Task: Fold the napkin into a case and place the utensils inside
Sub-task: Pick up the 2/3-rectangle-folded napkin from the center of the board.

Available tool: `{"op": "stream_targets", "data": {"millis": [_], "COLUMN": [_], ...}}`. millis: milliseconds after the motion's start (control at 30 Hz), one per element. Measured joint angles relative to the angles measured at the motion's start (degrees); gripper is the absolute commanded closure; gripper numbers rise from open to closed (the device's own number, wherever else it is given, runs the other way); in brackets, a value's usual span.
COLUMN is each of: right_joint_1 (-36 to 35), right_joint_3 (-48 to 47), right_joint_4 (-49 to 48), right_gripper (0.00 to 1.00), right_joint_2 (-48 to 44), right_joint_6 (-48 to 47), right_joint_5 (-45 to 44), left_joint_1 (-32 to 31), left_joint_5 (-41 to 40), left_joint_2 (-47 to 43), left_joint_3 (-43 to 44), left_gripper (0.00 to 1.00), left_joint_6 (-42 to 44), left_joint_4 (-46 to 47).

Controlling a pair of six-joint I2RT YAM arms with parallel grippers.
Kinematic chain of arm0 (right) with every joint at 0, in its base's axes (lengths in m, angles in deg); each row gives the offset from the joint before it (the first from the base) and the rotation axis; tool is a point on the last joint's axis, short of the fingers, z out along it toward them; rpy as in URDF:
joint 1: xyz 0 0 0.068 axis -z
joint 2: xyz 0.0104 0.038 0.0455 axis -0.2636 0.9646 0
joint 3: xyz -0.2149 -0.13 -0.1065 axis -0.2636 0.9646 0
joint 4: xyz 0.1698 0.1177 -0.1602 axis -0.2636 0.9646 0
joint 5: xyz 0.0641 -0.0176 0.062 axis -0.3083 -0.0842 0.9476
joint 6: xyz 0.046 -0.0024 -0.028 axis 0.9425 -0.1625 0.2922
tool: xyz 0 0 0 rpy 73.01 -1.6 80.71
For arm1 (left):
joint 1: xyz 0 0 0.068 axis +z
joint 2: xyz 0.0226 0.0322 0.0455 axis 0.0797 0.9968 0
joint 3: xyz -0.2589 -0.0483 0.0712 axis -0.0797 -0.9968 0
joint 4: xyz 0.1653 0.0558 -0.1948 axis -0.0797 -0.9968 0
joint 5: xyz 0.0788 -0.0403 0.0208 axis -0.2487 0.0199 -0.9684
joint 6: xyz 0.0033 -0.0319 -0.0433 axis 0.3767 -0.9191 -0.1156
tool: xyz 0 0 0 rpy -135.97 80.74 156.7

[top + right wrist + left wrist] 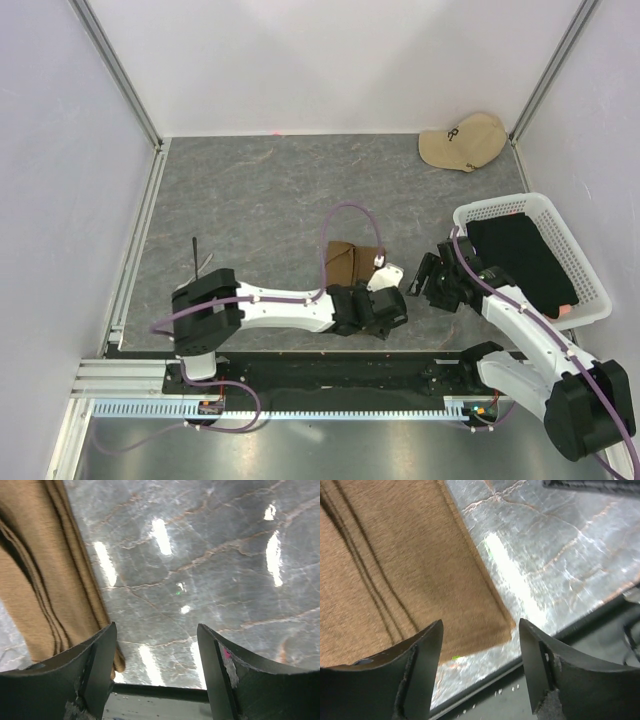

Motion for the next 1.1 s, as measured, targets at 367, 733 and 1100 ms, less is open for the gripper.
{"op": "stream_targets", "data": {"millis": [367, 733, 1100], "right_joint_1": [0.6, 0.8, 0.8], "right_joint_3": [0.0, 0.0, 0.4], "right_joint_4": [0.5, -2.2, -4.7], "right_gripper": [0.27, 0.27, 0.23], "right_joint_2": [0.7, 4.1, 4.9], "right_joint_6": [-1.9, -2.8, -3.8], "right_joint_5": [-0.7, 0.1, 2.4], "left_joint_1": [-0.7, -2.3, -2.5], "left_joint_5": [-3.8, -3.1, -3.5], "left_joint_2": [9.9, 11.2, 10.6], "left_joint_3": [10.4, 10.8, 9.7], "left_gripper": [0.53, 0.37, 0.91], "left_joint_6": [-0.1, -0.4, -0.6], "left_joint_4": [-8.3, -10.0, -9.8]}}
